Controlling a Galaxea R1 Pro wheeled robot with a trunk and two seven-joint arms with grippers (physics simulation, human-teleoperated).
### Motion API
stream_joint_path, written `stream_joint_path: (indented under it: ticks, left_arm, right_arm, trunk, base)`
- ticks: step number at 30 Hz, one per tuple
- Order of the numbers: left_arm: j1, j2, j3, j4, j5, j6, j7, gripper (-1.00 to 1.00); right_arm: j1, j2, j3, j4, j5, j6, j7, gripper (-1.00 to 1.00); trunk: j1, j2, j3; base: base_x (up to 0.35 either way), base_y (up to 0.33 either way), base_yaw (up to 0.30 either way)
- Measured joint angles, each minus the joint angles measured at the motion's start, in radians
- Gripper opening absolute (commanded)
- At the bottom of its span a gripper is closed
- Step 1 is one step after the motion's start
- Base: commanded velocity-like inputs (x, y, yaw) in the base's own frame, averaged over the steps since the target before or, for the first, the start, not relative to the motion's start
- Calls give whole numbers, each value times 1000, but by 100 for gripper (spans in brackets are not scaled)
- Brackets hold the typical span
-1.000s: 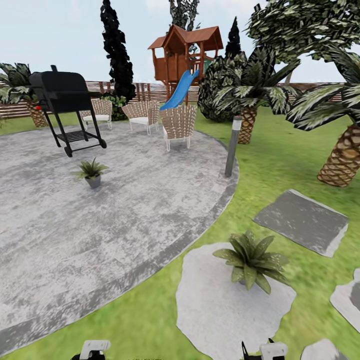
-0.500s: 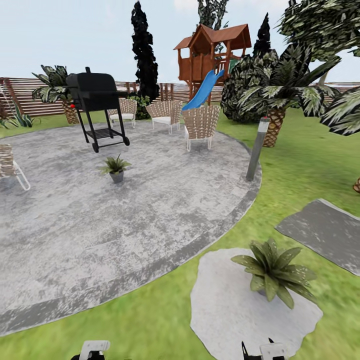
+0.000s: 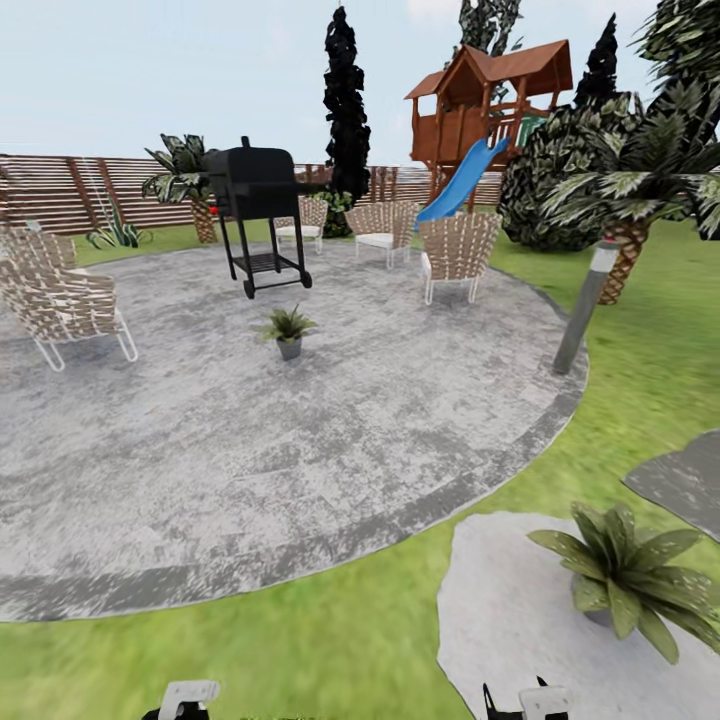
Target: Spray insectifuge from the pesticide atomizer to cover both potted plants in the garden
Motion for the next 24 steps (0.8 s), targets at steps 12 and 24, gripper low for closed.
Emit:
stream_joint_path:
  ticks: [12, 24]
  left_arm:
    - [0, 0, 0, 0, -1, 0, 0, -100]
    - [0, 1, 0, 0, 0, 0, 0, -100]
  right_arm:
    - [0, -2, 0, -2, 0, -1, 0, 100]
    - [0, -1, 0, -1, 0, -2, 0, 100]
  trunk:
    - [0, 0, 0]
    - [0, 0, 0]
  base:
    - [0, 306, 139]
    - [182, 272, 0]
